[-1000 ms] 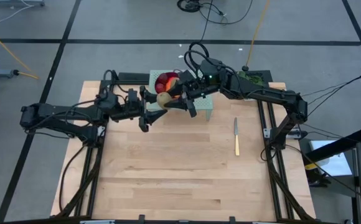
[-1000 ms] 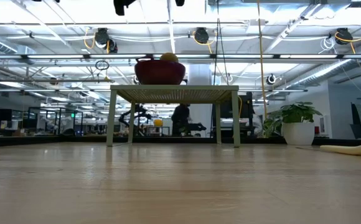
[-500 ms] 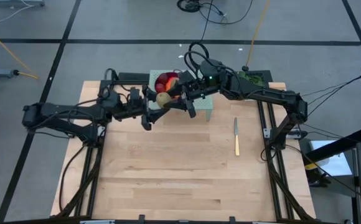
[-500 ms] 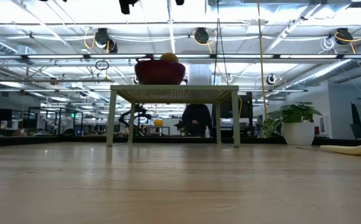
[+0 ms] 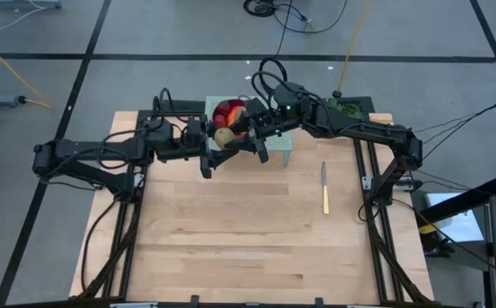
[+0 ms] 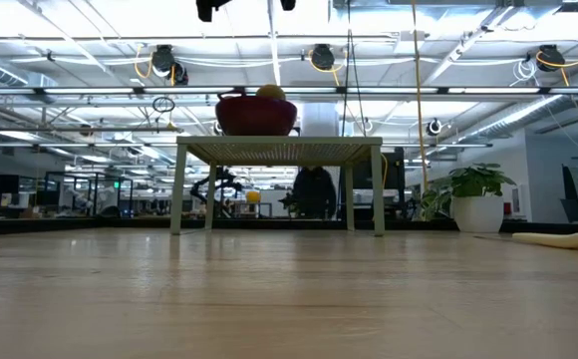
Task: Pick & Place Fruit
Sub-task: Put the kiwi into the violet strainer bowl on the shelf
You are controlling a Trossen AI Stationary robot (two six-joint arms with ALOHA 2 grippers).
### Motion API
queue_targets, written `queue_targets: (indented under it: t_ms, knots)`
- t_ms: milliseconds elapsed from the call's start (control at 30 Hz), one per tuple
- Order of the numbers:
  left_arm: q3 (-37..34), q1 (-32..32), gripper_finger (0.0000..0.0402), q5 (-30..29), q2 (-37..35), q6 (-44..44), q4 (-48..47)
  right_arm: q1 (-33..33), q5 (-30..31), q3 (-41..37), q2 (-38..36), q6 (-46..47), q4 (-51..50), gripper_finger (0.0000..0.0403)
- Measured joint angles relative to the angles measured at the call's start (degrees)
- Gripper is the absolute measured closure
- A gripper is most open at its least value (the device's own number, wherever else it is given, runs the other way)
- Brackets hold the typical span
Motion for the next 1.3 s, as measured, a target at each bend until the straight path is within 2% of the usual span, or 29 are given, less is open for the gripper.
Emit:
queue_targets:
  t_ms: [333, 633, 800, 1300]
  knots:
    - [0.0, -0.1, 0.0101, 0.0, -1.7, 0.0, -1.8, 0.2, 0.0, 0.0, 0.0, 0.0, -0.6, 0.0202]
    - [0.0, 0.0, 0.0185, -0.6, -1.5, -1.0, -2.0, 0.2, 0.7, 0.0, 0.0, -0.6, -0.7, 0.0198]
    - [0.0, 0.0, 0.0203, 0.0, -1.5, -0.7, -2.3, 0.1, -0.2, 0.0, 0.0, -0.5, -0.6, 0.0175]
    - [0.0, -0.2, 0.0206, 1.1, -1.4, -1.8, -2.8, 0.1, 1.1, 0.0, 0.0, -1.1, -0.2, 0.0103]
